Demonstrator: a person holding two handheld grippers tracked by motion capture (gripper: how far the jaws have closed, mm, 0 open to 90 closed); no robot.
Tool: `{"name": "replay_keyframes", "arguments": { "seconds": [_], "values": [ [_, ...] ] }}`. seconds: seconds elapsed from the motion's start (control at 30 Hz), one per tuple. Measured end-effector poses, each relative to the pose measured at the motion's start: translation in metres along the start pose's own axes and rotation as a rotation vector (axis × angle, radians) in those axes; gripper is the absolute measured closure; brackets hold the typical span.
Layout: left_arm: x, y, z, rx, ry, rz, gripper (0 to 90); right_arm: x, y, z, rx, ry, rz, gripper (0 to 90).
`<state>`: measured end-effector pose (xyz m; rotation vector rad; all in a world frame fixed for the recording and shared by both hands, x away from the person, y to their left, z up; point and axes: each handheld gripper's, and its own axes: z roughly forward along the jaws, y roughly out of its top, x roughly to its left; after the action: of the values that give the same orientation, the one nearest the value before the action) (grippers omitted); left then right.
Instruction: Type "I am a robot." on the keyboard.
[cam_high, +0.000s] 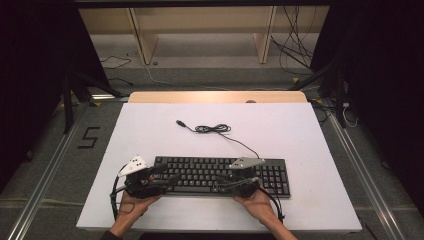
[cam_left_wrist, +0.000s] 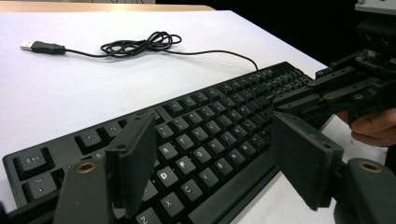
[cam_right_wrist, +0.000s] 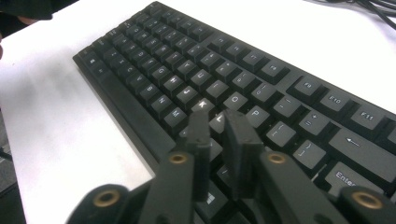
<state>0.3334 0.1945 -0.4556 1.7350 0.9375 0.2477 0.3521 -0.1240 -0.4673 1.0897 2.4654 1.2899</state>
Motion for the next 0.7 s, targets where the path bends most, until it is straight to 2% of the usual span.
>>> {"name": "replay_keyframes", "arguments": {
  "seconds": [0.23, 0.7],
  "values": [
    [-0.003, -0.003, -0.004, -0.006, -0.003, 0.016, 30.2, 0.002, 0.001, 0.007, 0.021, 0.006, -0.002, 89.8],
    [-0.007, -0.008, -0.007, -0.002, -0.010, 0.022, 28.3, 0.003, -0.001, 0.014, 0.048, 0.003, -0.012, 90.0]
  ]
}}
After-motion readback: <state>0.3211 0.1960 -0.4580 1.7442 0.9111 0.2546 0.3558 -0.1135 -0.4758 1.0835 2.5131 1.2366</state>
